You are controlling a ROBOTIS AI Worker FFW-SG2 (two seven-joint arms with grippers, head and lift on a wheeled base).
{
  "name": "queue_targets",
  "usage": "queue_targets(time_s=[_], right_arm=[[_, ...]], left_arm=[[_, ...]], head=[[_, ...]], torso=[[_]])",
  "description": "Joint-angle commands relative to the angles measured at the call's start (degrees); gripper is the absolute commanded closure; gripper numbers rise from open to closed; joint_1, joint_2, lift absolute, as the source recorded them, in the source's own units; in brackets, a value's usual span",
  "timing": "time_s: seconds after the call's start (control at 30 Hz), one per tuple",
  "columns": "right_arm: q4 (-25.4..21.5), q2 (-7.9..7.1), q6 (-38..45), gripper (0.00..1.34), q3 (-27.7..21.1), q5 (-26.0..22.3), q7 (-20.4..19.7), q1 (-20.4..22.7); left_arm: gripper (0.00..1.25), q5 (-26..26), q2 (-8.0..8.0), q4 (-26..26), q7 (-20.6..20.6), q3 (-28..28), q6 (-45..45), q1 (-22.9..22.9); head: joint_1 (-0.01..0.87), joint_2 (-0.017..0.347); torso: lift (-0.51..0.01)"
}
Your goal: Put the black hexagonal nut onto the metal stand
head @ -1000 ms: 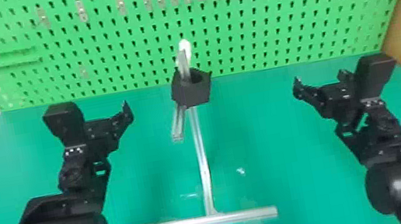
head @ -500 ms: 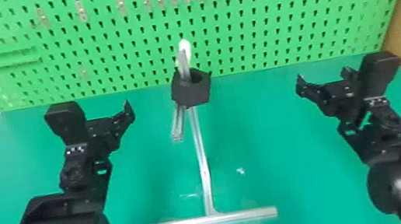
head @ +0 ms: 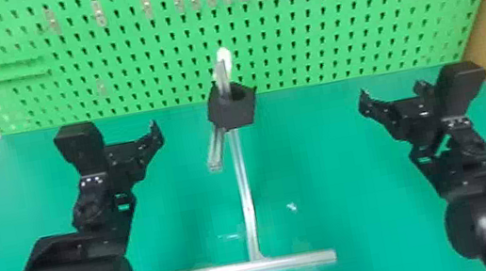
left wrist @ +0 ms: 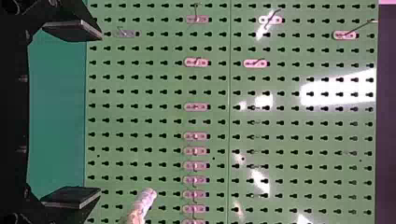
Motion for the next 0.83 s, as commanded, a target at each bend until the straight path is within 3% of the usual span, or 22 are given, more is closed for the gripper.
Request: queue_targets(time_s=[0.0, 0.8], right_arm=[[0.0, 0.0, 0.0, 0.09, 0.0, 0.0, 0.0, 0.1], [0.0, 0.0, 0.2, 0.09, 0.3, -0.6, 0.0, 0.1]], left_arm=[[0.11, 0.0, 0.0, 0.0, 0.0, 0.0, 0.0, 0.1], [0.11, 0.1, 0.0, -0.4, 0.0, 0.4, -0.1, 0.6]], head=[[0.693, 0.081], [0.693, 0.081]], torso=[[-0.001], [-0.001]])
